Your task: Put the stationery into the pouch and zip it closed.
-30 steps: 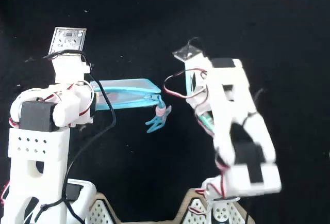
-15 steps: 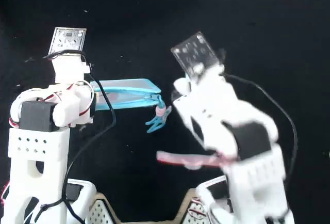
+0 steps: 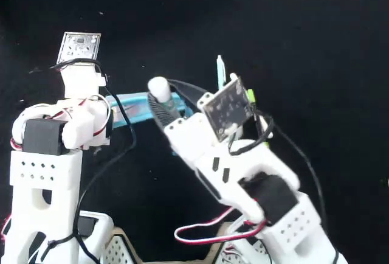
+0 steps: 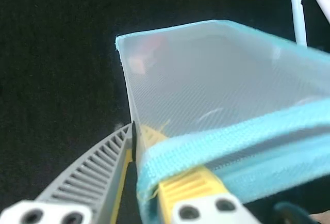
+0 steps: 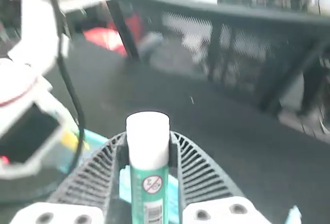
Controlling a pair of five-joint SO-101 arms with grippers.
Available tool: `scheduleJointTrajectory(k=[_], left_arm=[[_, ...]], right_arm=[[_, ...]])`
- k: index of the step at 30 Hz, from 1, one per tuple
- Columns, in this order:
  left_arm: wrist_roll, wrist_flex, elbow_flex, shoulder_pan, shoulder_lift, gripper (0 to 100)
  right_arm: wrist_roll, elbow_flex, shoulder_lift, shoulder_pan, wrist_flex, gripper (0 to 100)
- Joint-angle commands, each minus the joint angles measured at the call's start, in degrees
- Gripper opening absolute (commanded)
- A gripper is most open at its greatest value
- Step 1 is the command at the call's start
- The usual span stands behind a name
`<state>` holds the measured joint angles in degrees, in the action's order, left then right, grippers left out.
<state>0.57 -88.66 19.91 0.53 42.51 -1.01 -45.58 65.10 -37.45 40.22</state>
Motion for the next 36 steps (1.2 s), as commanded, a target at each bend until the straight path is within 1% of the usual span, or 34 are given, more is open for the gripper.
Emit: scheduleJointTrajectory(k=[1, 7, 11, 13, 15, 19, 21, 24, 27, 29, 36], left_arm=[[0.3, 0.1, 0.7, 0.5, -0.4, 3], [0.3, 0.1, 0.7, 0.5, -0.4, 3], [0.3, 0.1, 0.7, 0.5, -0.4, 3], [0.3, 0.1, 0.7, 0.5, -0.4, 3], [0.3, 0.1, 0.7, 0.5, -0.4, 3], [0.3, 0.1, 0.7, 0.5, -0.4, 3], [0.3, 0.1, 0.7, 0.5, -0.4, 3], [0.3, 0.1, 0.7, 0.5, -0.4, 3], [0.3, 0.1, 0.7, 0.5, -0.4, 3], [0.3, 0.1, 0.7, 0.5, -0.4, 3], [0.3, 0.1, 0.7, 0.5, -0.4, 3]], right_arm=[[0.4, -4.8, 4.2, -3.2, -12.4, 1.1], [0.1, -6.7, 12.3, -11.0, -12.9, 1.1], [0.0, -7.6, 14.8, -11.5, -13.0, 1.1], [0.0, -9.7, 14.8, -11.4, -15.1, 1.1], [0.0, -14.0, 14.8, -11.4, -21.0, 1.1], [-0.1, -24.2, 14.8, -11.4, -38.9, 1.1], [-0.1, -28.2, 14.8, -11.2, -46.3, 1.1], [-0.1, -31.3, 14.8, -7.8, -53.0, 1.1], [0.1, -32.0, 14.8, -4.2, -54.0, 1.1], [0.2, -32.1, 14.8, -3.2, -54.0, 1.1], [0.3, -35.8, 14.8, -3.1, -54.2, 1.1]])
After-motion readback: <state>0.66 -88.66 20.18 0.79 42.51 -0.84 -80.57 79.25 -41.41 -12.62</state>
